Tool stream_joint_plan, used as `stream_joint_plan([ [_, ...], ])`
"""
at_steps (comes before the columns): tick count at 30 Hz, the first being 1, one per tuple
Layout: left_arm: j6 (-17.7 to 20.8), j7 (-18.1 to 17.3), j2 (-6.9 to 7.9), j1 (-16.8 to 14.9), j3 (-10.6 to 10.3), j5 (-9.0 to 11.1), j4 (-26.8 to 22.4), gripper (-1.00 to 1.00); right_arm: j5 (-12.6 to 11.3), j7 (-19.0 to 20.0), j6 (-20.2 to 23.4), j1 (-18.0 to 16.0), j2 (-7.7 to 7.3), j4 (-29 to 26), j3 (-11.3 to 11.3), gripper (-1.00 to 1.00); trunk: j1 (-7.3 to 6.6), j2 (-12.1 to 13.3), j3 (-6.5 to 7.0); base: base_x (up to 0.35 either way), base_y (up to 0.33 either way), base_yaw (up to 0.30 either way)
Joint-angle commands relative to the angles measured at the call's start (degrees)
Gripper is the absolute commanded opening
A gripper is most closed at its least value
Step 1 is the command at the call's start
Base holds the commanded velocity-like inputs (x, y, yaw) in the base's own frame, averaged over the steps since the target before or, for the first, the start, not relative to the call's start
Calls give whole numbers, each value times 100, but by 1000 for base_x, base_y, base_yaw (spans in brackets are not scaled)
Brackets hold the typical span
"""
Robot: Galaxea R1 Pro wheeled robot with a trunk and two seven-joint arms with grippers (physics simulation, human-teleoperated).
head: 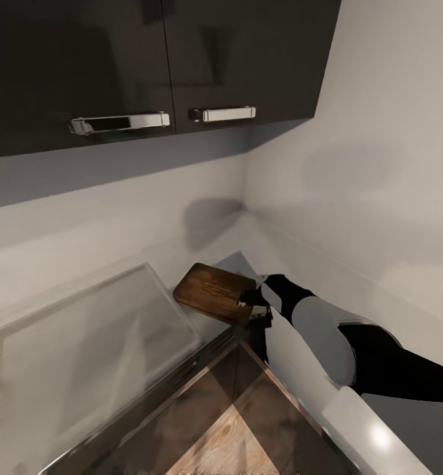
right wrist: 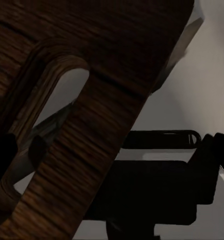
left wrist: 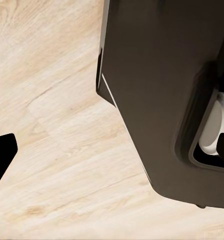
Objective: In the kitchen, take the Vidalia onion out of the sink, dice it on the chopping board with the paring knife, put the diced onion into the bowl on the countertop, then place both the paring knife and the chopping board into the sink.
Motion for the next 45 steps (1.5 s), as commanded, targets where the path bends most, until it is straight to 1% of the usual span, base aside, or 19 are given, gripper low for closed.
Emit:
stream_joint_plan([
  [1,-33,-2,1,-5,22,13,13,100,-26,-16,10,2,3,123,-114,100,6,-5,-20,0,0,0],
  [5,-33,-2,1,-5,22,13,14,100,-26,-16,10,2,3,123,-114,100,6,-5,-38,0,0,0],
  [6,-33,-2,1,-5,22,13,14,100,-26,-17,10,2,3,123,-114,-100,6,-5,-40,0,0,0],
  [25,-33,-2,1,-5,22,13,14,100,-26,-33,10,2,3,117,-117,-100,6,-5,-39,0,0,0],
  [45,-33,-2,1,-5,22,13,14,100,-26,-33,10,2,3,115,-114,-100,6,-5,134,0,0,0],
])
